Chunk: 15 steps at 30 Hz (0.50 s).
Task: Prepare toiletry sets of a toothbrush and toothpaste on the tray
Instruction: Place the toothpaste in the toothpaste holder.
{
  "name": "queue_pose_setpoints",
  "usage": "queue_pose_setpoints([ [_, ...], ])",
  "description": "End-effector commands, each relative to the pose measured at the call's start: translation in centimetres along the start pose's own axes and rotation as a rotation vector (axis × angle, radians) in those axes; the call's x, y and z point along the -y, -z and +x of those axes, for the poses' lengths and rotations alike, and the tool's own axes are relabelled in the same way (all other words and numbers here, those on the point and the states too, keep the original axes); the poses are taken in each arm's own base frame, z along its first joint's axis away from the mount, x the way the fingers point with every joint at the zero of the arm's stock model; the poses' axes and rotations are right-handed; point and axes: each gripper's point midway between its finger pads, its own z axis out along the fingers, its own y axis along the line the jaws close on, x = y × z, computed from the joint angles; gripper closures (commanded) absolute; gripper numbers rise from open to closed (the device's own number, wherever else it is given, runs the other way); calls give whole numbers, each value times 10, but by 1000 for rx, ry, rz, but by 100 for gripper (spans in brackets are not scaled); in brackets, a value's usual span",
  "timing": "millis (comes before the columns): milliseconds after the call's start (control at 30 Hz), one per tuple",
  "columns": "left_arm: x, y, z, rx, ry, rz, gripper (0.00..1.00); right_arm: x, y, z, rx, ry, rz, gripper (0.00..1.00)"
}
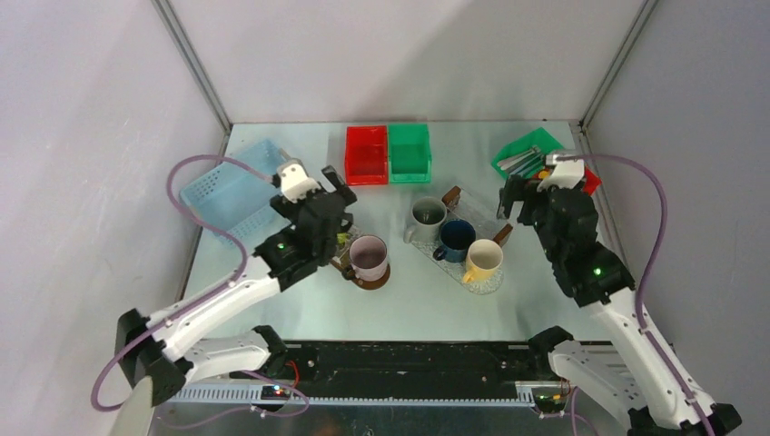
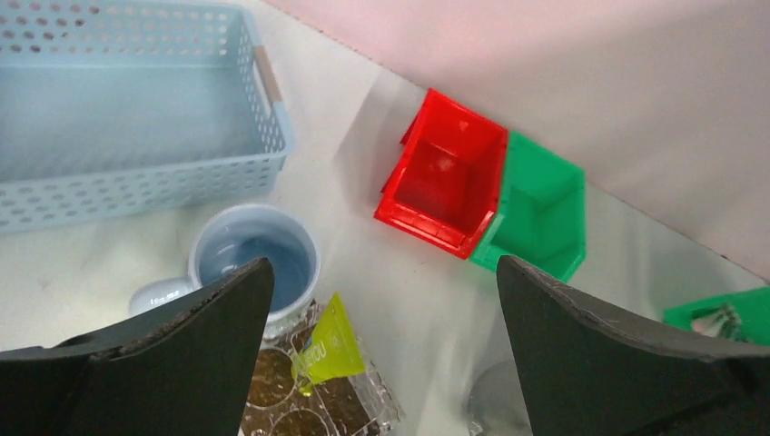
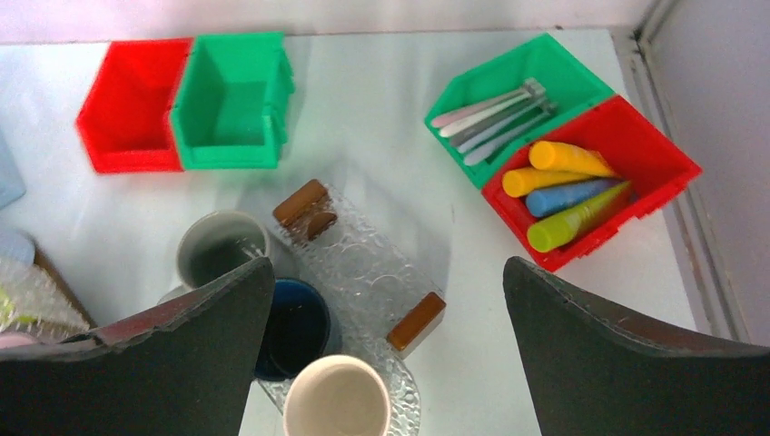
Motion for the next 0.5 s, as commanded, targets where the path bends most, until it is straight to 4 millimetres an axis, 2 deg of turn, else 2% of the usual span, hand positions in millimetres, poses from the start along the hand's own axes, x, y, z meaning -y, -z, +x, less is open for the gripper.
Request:
queue_pose_setpoints([
  [0,9,7,-31,-76,-16,132,0,22,-10,-12,-54,-148,96,1],
  [100,2,8,-48,-113,-38,192,0,38,-25,-2,-134,-237,176,3],
  [133,2,11,-44,-153,-54,232,0,48,-26,-1,-156,-258,216,3],
  [167,-7,8,-55,-142,-49,226,0,52,-34,7,-196,-285,242,5],
  [200,-7,13,-55,-165,-52,267,0,62,-35,9,-214,-304,278,5],
  [300,-27,8,-65,-174,-96,273,0,77,-53,24,-288,-394,344,9],
  [433,-49,8,-68,-177,-165,272,0,101,-77,32,-320,-534,418,14],
  [467,-54,8,-72,-157,-191,267,0,109,-81,28,-308,-578,442,15],
])
